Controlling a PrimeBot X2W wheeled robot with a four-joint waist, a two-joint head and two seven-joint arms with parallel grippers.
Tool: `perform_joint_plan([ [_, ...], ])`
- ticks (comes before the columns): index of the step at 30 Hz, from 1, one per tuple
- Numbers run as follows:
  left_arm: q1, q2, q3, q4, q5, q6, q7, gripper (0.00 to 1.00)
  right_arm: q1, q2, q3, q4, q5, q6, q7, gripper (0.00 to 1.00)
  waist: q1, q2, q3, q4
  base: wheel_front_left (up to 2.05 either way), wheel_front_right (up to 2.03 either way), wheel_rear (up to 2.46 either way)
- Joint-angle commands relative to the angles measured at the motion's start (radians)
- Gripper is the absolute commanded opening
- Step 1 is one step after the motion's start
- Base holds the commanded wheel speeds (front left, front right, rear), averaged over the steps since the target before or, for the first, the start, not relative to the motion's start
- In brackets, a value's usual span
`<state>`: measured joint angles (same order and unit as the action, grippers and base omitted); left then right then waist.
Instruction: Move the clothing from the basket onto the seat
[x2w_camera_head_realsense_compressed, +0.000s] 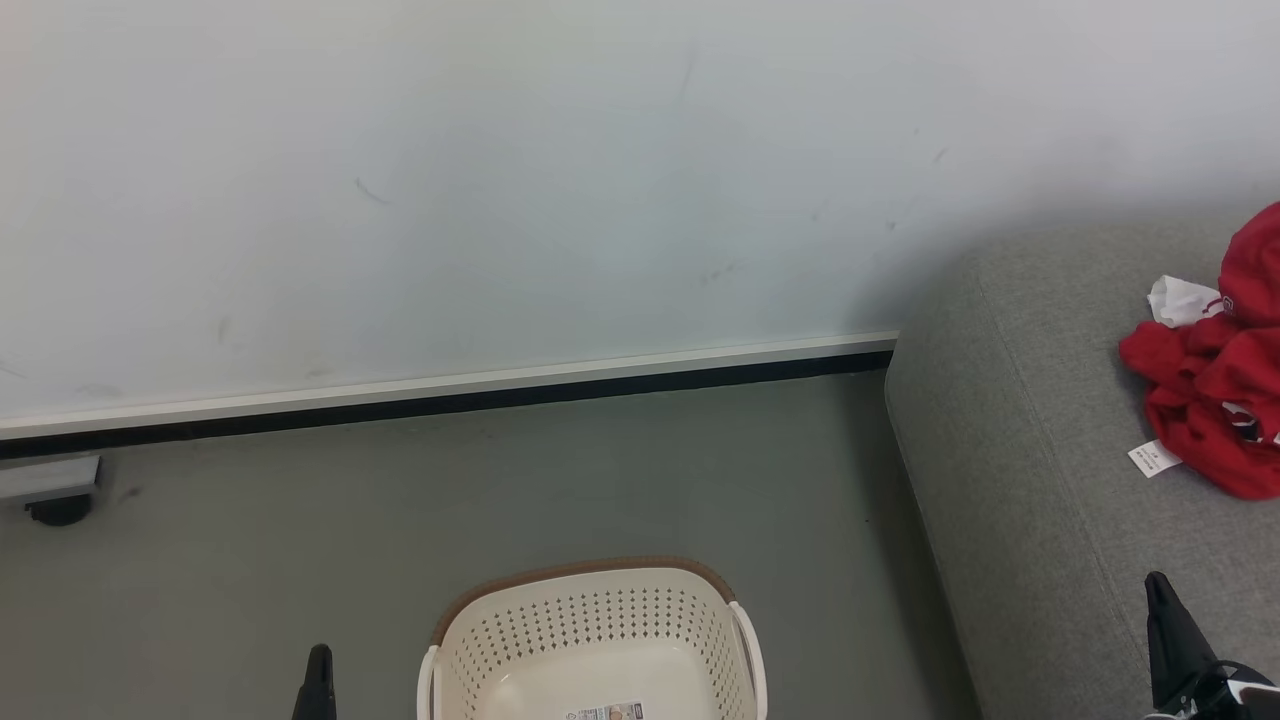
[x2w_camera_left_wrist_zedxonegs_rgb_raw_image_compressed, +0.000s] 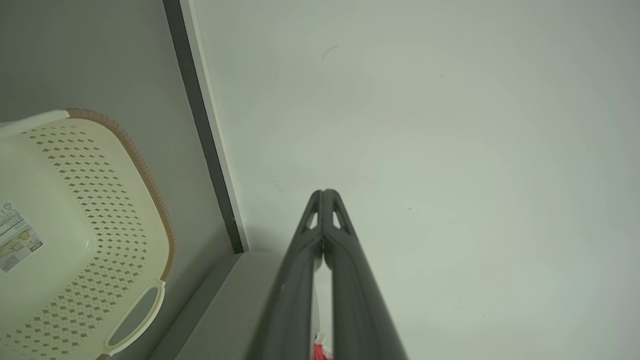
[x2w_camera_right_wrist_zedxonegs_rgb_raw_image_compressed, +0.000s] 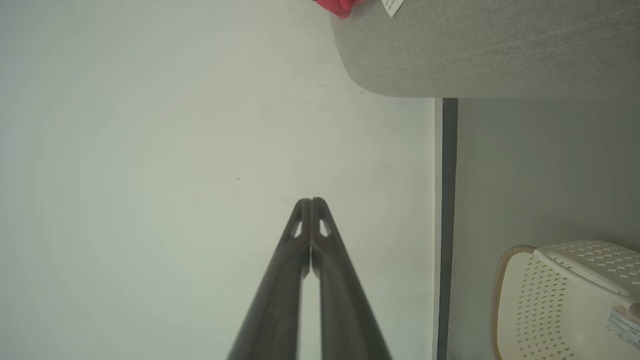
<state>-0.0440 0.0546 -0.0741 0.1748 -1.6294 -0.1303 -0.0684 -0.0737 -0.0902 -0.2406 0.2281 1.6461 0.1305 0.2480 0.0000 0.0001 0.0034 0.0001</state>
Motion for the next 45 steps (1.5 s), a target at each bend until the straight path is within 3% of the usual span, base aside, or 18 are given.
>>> perform_joint_plan([
  [1, -0.007, 0.001, 0.002, 0.003, -0.004, -0.002, 0.003, 0.0, -0.007, 0.004, -0.002, 0.001, -0.005, 0.0, 0.006, 0.0, 0.0, -0.0001, 0.0, 0.0, 0.0, 0.0, 0.0],
  [45, -0.006, -0.002, 0.007, 0.003, 0.001, -0.002, 0.005, 0.0, -0.012, 0.018, -0.023, 0.003, -0.022, 0.0, 0.023, 0.0, 0.0, -0.0001, 0.0, 0.0, 0.0, 0.0, 0.0],
])
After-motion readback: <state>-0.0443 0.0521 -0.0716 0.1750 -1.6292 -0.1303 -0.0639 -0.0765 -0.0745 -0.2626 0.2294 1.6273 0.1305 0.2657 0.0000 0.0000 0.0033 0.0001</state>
